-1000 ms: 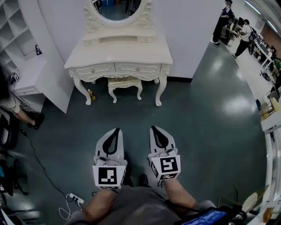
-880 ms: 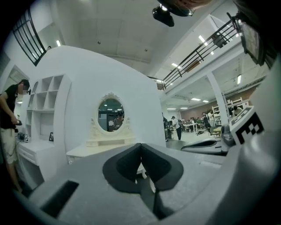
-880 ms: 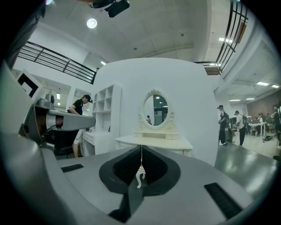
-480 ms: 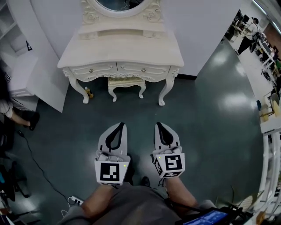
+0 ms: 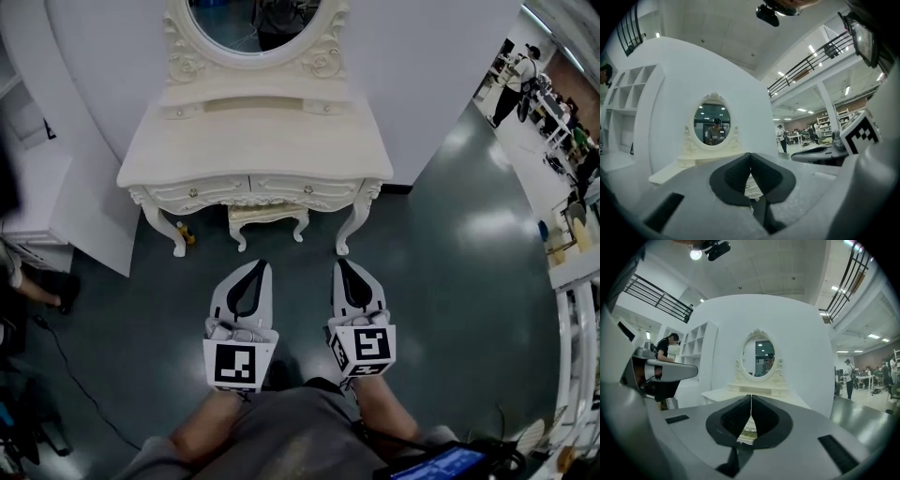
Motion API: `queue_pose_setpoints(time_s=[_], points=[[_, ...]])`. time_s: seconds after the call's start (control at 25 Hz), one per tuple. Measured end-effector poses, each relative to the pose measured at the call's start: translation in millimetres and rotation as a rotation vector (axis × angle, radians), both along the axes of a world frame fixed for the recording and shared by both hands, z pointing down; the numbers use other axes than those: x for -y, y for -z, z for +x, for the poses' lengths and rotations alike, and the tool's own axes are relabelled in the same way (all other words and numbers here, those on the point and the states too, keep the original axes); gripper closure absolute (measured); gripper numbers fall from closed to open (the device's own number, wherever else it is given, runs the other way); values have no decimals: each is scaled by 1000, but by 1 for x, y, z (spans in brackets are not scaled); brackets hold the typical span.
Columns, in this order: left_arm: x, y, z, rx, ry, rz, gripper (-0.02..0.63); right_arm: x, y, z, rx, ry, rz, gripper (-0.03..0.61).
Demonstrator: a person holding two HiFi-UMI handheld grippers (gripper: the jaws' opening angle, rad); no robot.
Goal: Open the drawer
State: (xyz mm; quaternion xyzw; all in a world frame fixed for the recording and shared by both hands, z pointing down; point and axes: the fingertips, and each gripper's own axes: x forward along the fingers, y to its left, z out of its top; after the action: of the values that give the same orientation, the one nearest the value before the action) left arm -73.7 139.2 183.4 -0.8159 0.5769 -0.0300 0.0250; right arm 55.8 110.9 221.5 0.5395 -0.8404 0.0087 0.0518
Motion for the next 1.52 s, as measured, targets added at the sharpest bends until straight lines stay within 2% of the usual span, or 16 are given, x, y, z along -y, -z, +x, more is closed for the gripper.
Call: queue_pose_setpoints(time_s=[0.2,0.36,0.64,1.28,1.52], points=[[18,8,-2,-9,-19,18,598,14,20,1,-5,-34,49,565],[29,3,3,1,-41,25,598,23,16,7,-9,-57,49,565],[64,-17,6,17,-47,-32,598,60,-2,8,-5,-72,22,565],[232,-33,16,61,26,-108,598,228,-31,24,21,-24,-65,565],[276,-12,17,58,60,-65,598,274,-18,30,28,-5,-43,565]])
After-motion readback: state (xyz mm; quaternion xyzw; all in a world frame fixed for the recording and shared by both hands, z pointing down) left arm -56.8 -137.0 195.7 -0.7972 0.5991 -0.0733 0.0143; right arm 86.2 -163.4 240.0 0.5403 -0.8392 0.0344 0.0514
